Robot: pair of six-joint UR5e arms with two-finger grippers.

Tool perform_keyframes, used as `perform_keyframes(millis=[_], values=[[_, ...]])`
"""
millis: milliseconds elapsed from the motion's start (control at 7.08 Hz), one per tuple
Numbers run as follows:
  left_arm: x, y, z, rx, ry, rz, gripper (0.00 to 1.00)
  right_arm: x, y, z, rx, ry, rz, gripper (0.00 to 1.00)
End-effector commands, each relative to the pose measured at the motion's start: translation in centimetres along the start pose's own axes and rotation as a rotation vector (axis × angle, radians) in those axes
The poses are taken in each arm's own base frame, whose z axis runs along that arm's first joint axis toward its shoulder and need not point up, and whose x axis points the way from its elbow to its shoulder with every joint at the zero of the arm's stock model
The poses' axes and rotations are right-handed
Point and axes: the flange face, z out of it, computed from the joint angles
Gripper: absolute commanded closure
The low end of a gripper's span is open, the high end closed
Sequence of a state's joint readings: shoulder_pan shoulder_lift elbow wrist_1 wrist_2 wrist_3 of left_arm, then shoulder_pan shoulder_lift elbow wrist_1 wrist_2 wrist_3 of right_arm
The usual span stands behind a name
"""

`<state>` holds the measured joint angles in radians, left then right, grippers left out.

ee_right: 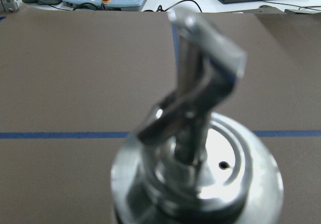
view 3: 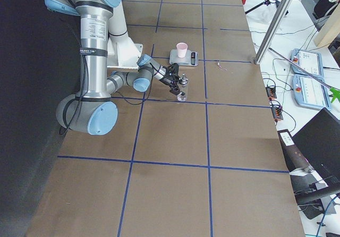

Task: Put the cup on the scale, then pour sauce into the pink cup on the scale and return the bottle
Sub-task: 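Lower the glass sauce bottle onto the table at its starting spot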

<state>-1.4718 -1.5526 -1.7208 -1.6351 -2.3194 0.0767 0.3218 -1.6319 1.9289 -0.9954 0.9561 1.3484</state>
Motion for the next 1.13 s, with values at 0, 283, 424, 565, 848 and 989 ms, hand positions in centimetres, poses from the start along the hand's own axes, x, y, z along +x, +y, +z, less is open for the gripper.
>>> perform_keyframes(millis=[0, 283, 424, 565, 848, 989], values=[[-0.2, 0.0, 0.2, -0.004, 0.000, -0.002, 0.00, -0.1, 0.1, 0.0, -0.005, -0.002, 0.000, 0.31], [-0.2, 0.0, 0.3, -0.004, 0.000, -0.002, 0.00, 0.2, 0.5, 0.4, -0.005, 0.006, -0.004, 0.00], [-0.2, 0.0, 0.3, -0.004, 0.000, -0.002, 0.00, 0.2, 0.5, 0.4, -0.005, 0.007, -0.001, 0.00], [-0.2, 0.0, 0.2, -0.003, 0.000, -0.001, 0.00, 0.2, 0.5, 0.4, -0.005, 0.007, -0.001, 0.00], [-0.2, 0.0, 0.2, -0.003, 0.000, -0.001, 0.00, -0.1, 1.0, 0.2, -0.014, -0.001, -0.008, 0.00], [-0.2, -0.1, 0.2, -0.003, 0.000, -0.001, 0.00, -0.3, 1.9, -0.1, -0.025, -0.009, -0.011, 0.00]])
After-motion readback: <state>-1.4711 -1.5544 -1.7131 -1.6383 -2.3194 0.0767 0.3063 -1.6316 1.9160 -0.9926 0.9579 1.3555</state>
